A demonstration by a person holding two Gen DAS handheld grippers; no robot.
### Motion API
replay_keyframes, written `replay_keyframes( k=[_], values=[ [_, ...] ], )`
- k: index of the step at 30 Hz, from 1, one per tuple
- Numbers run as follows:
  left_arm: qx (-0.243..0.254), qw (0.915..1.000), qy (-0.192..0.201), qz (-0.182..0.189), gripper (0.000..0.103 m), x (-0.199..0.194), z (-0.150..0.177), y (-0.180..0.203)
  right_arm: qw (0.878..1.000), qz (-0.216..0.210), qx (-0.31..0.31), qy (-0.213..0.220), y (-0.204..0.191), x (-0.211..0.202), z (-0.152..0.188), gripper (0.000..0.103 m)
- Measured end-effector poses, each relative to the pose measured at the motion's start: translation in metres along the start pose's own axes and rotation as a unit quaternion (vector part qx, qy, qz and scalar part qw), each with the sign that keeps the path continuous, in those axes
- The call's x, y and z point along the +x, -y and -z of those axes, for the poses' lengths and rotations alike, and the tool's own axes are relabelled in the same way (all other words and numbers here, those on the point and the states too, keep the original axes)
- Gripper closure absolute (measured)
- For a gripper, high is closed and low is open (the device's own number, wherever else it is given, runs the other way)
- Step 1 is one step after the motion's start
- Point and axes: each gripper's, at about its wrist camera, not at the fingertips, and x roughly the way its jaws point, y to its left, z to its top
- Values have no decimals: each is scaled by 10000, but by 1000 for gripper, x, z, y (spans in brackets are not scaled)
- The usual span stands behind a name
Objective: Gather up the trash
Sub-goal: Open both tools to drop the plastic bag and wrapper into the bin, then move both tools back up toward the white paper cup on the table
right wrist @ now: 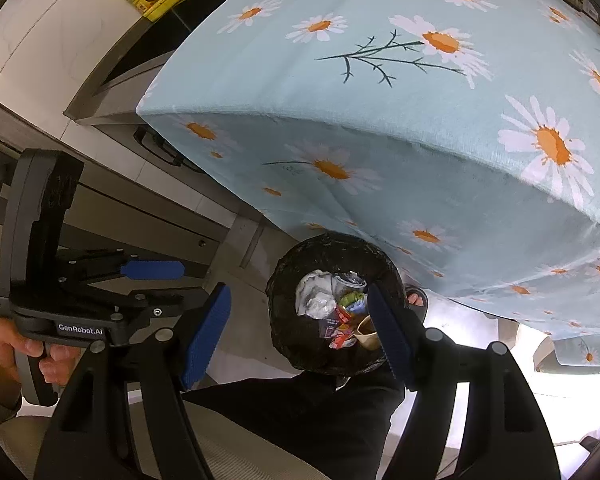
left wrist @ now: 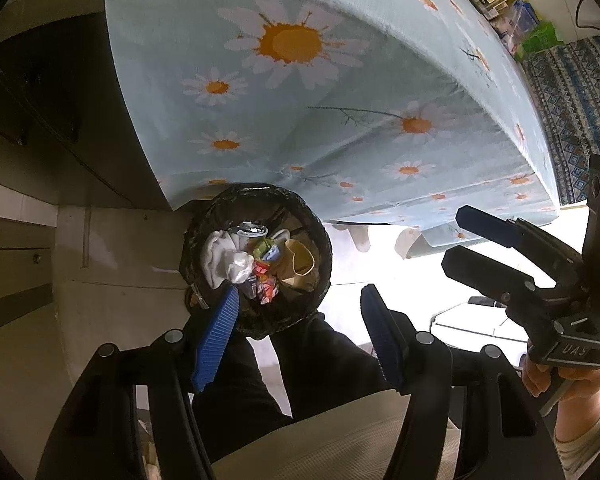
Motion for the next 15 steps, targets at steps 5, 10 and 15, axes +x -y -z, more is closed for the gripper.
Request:
replay_keyframes(
  k=[5,10,15],
  values=[
    [26,10000,85,22,42,-7,-2,2,10000,-5,-10,89,-1,-9,-1,33],
    [101,9996,241,51,42,-22,-4,6,9996,132,-79,237,-3,-21,-4,33],
    [263,9987,433,76,42,-41,-5,13,9988,205,-76,435,-8,-38,-7,32]
  ],
)
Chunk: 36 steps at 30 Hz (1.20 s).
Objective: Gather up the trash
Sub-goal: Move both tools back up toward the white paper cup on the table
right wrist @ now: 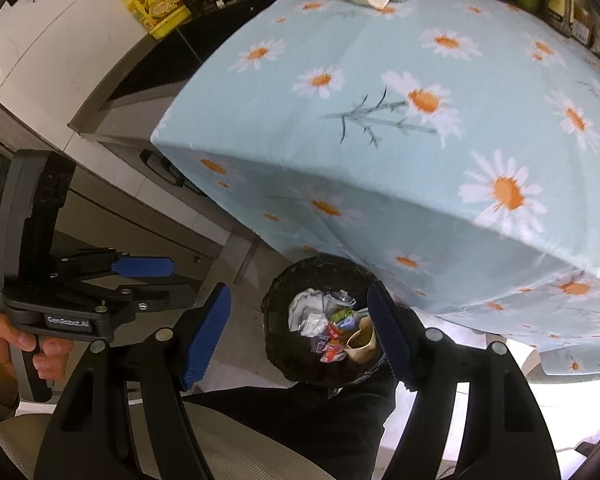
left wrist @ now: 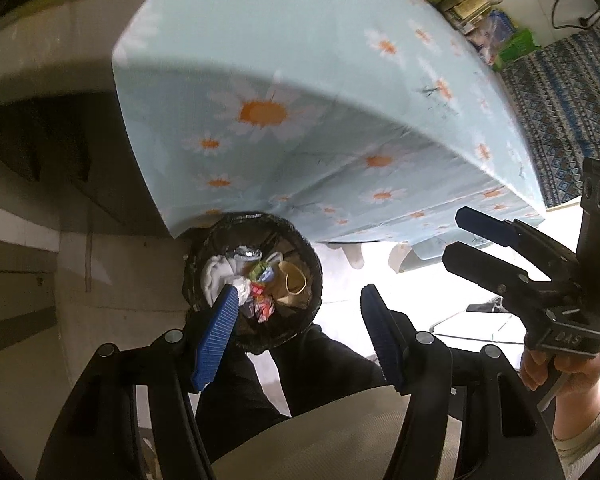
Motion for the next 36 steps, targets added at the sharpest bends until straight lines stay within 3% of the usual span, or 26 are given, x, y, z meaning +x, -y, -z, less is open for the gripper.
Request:
replay_keyframes(
  k=[22,36],
  values=[
    [684,9924,1025,60,42,-92,-45,39,9937,569,-25,963,0,-74,-31,30],
    [561,9879,1421,-261,41,-108,-106,71,9913,320,-274,1247,31,-86,-86,28]
  ],
)
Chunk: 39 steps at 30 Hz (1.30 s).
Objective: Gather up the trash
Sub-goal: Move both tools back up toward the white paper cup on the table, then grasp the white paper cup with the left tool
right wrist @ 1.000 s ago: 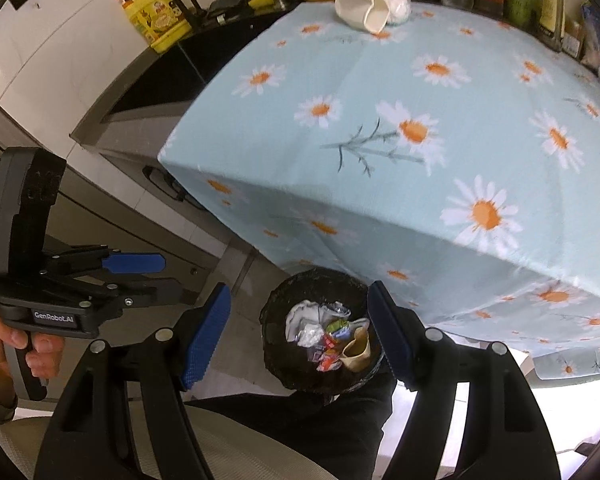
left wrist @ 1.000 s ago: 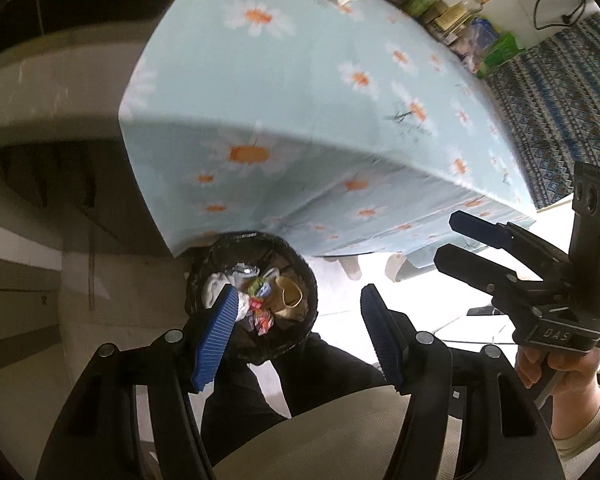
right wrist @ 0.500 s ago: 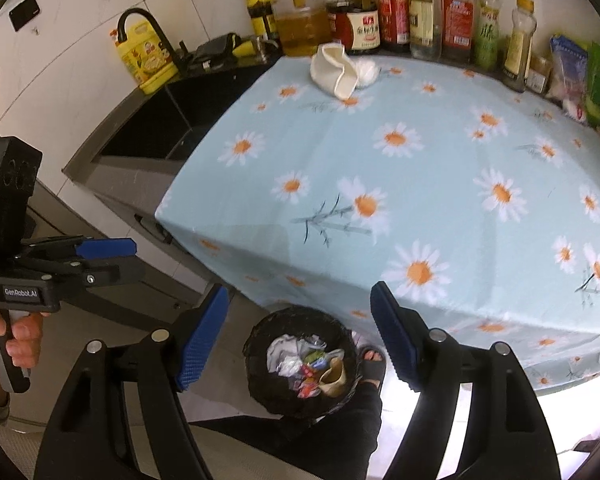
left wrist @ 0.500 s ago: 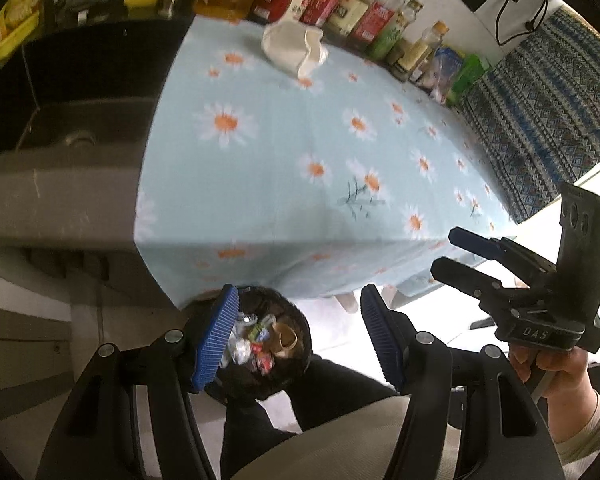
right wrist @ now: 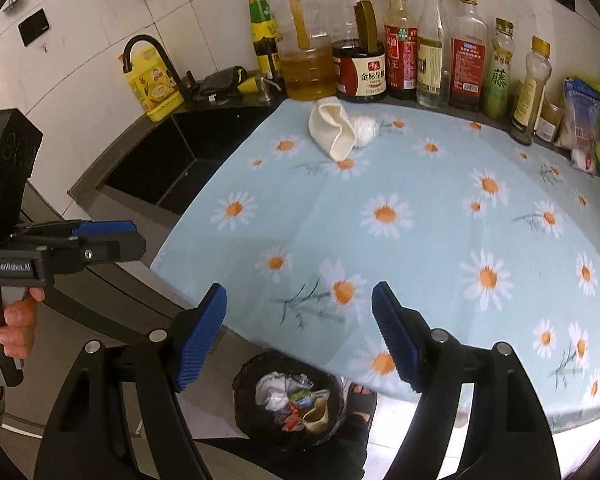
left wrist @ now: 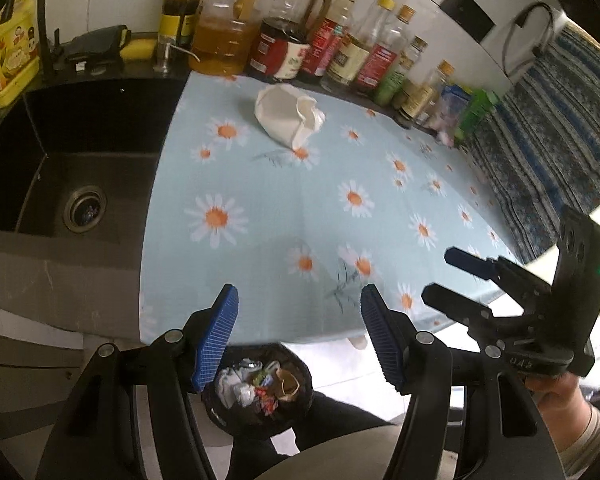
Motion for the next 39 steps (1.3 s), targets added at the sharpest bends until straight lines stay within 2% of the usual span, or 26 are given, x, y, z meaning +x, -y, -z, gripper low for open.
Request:
replay_keyframes(
  k=[5,8,17,32,39],
  values=[
    [-155,9995,-40,-290,41,16,-30,11,9999,-131,1,55,25,7,-17,28],
    [-184,9990,-47,-416,32,29,-49,22,9998,-193,-37,64,38,11,-25,28],
    [-149,9972,-85,-732,32,71,-103,49,9990,-420,-57,108,84,28,-52,28],
    [-535,9897,-509,-1226,32,150,-172,50,9962,-843,-207,-13,142,70,-88,28],
    [-801,9837,-498,-1532,34,173,-195,37,9945,-997,-251,-188,161,90,-101,28]
  ],
)
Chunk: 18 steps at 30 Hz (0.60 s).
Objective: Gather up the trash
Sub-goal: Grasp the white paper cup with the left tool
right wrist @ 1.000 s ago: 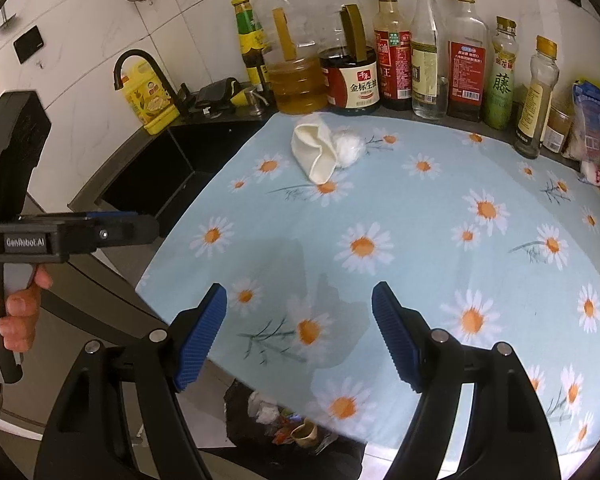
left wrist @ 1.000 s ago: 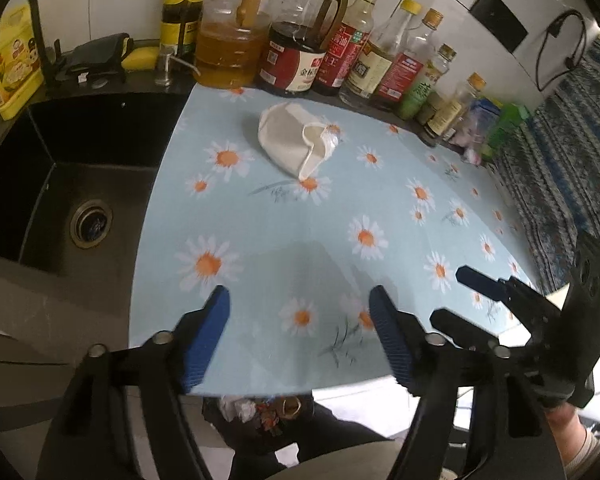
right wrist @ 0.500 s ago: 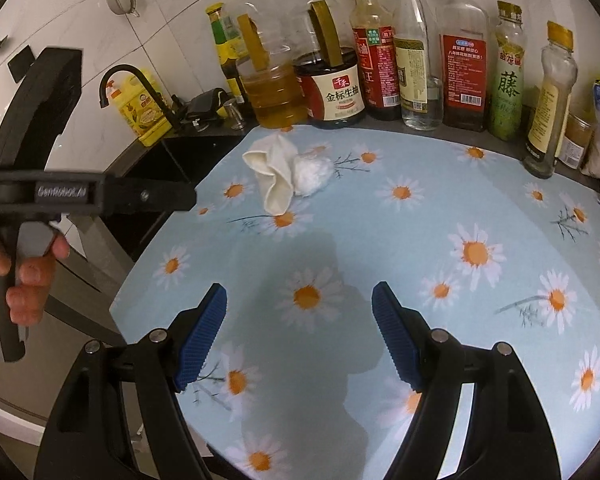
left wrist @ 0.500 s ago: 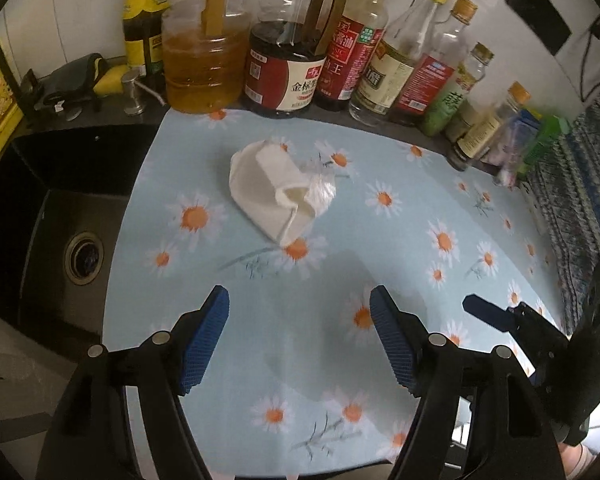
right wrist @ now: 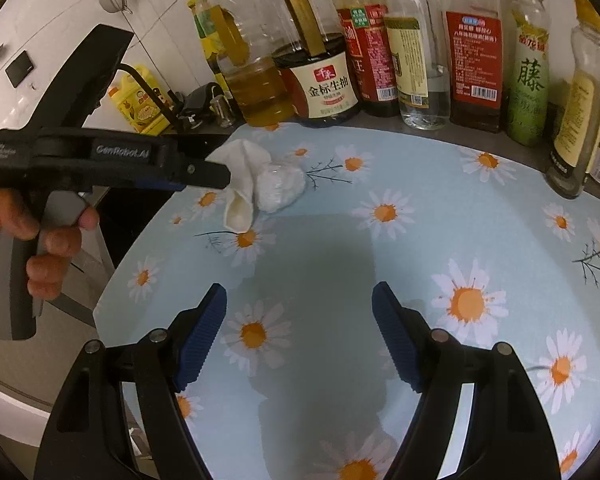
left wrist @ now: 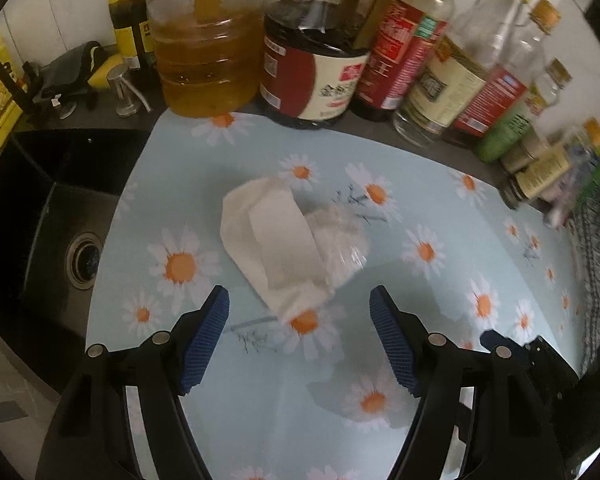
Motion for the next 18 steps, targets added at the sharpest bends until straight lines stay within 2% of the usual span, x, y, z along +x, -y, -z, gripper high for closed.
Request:
replay_keyframes(
  k=[8,9,16,18],
  values=[
    [-301,9991,-94,-275,34,19,-19,-5,9997,-172,-130,-116,13,11,-12,28],
    [-318,9989,-111,-321,39,22,-21,-6,9996,-194,-142,-124,14,12,-14,28],
    [-535,9977,-207,-372,48,30,-29,-13,9993,-289,-179,-156,24,16,-19,28],
    [-528,9976,-274,-358,55,34,-30,-13,9992,-307,-180,-167,27,18,-20,28]
  ],
)
